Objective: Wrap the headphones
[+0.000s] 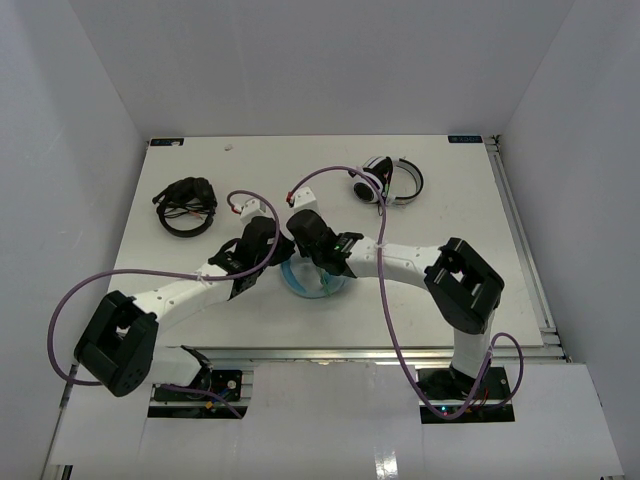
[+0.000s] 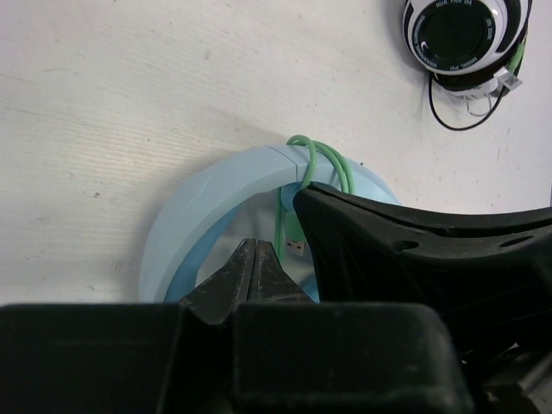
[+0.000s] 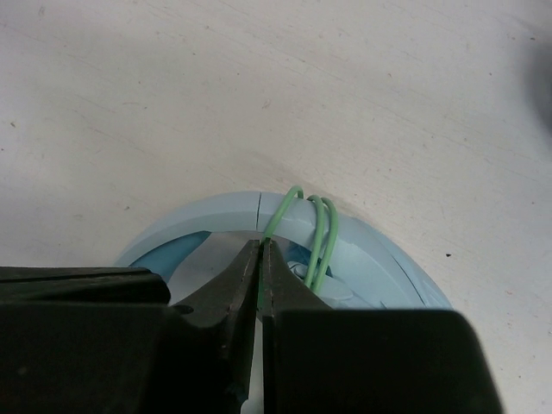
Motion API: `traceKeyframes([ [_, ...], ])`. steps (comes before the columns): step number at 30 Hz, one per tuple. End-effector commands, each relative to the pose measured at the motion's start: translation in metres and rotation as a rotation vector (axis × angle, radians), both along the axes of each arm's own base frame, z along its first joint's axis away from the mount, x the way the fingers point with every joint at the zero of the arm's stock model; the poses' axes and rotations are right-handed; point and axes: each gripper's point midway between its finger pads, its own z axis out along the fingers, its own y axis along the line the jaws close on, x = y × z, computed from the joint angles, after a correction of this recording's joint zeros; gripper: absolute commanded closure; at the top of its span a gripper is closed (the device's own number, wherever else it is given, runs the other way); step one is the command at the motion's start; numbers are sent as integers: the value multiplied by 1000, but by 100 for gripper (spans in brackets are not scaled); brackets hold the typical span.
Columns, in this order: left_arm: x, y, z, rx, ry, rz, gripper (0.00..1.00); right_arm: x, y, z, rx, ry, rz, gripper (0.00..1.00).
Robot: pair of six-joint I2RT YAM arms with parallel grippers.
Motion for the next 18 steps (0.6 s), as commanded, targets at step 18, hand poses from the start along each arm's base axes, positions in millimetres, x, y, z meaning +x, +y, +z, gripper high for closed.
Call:
traceKeyframes([
  [18, 1, 13, -10, 82, 42, 46, 65, 9, -18, 40, -74, -107, -7, 92],
])
